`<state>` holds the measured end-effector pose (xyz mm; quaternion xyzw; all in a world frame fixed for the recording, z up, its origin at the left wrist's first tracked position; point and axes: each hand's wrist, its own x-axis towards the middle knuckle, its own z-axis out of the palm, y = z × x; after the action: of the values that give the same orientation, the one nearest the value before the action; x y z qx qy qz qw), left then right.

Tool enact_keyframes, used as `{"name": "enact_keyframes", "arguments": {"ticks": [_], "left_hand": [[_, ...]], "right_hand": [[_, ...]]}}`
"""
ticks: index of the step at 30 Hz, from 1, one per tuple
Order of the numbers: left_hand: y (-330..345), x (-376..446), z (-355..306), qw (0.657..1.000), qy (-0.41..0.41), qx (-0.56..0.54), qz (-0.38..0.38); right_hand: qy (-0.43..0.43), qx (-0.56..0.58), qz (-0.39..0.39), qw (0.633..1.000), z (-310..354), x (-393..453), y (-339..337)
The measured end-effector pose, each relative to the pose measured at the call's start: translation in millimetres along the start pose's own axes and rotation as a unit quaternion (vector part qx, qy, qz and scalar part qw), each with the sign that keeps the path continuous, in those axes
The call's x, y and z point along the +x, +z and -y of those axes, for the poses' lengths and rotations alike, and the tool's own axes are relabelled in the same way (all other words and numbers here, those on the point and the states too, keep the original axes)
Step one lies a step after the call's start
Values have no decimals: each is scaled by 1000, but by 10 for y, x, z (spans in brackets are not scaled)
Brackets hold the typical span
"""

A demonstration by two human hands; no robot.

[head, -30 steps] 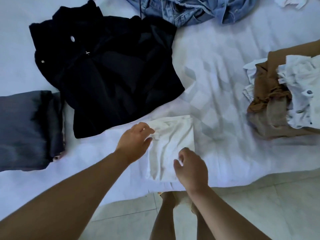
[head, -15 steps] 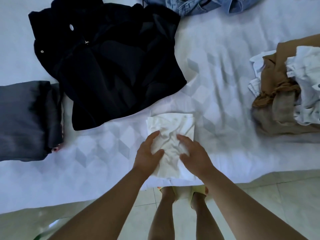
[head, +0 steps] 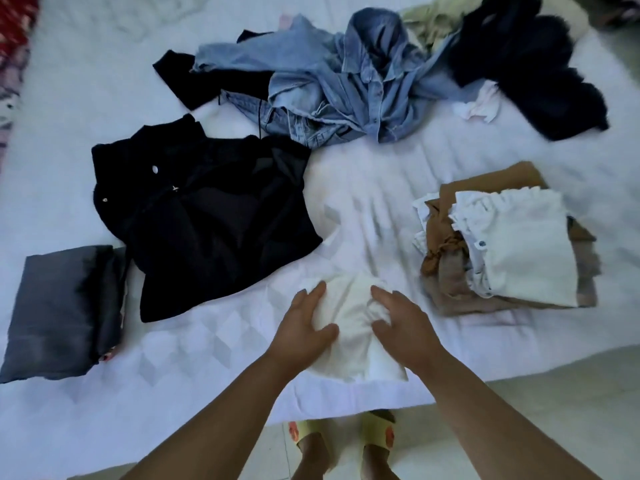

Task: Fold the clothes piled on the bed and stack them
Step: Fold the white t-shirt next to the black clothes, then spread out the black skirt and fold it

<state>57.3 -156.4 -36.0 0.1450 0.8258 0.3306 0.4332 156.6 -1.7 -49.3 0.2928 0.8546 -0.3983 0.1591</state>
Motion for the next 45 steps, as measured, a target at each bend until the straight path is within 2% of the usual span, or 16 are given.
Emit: {"name": "enact_keyframes", "arguments": {"ticks": [4,9,15,18,20,21,23,25,26,27,30,32,35,41,43,45], "left_hand": [[123,133,-694,997,75,20,-4],[549,375,-1598,986,159,42,-8],[1181,625,-2263,970,235,49,-26],[1443,781,-2214,967,238,87,-35],[1568,899,-2076,969,216,117,-31],[1597,920,-2007,967,211,140,-37],[1683,945,-1900,942,250,209,-76],[1744,988,-1828,901,320,276,-103],[1775,1022,-1797,882,336,314,-98],[1798,1021,-1791,877,316,358,-62],[1829,1159,-1693,867,222,446,30],[1833,1227,-1685,869,196,453,43],[1819,1297,-1679,884,170,432,61],[1768,1376,-1628,868,171,465,46],[1730,1357,-1620,882,211,419,45],[1640,1296,-1598,901,267,342,22]], "right_hand": [[-37,-14,-82,996,-99,-48,-752],[-30,-43,-182,982,-507,-132,-1692],[-12,-73,-227,971,-1034,-164,-2390],[50,-92,-186,977,-1312,-138,-2416],[126,-163,-158,966,-1458,-116,-2332],[139,-203,-170,954,-1506,-113,-2274],[88,-228,-222,944,-1593,-110,-2147],[8,-197,-226,954,-1666,-77,-2007],[-19,-198,-204,959,-1699,-54,-1952],[-25,-212,-159,964,-1736,-21,-1893],[53,-264,5,963,-1833,116,-1771],[80,-278,46,956,-1870,211,-1698],[95,-272,43,957,-1919,344,-1578],[114,-277,-1,954,-1900,518,-1519],[125,-268,-57,954,-1778,475,-1558],[115,-232,-160,952,-1599,423,-1578]]}}
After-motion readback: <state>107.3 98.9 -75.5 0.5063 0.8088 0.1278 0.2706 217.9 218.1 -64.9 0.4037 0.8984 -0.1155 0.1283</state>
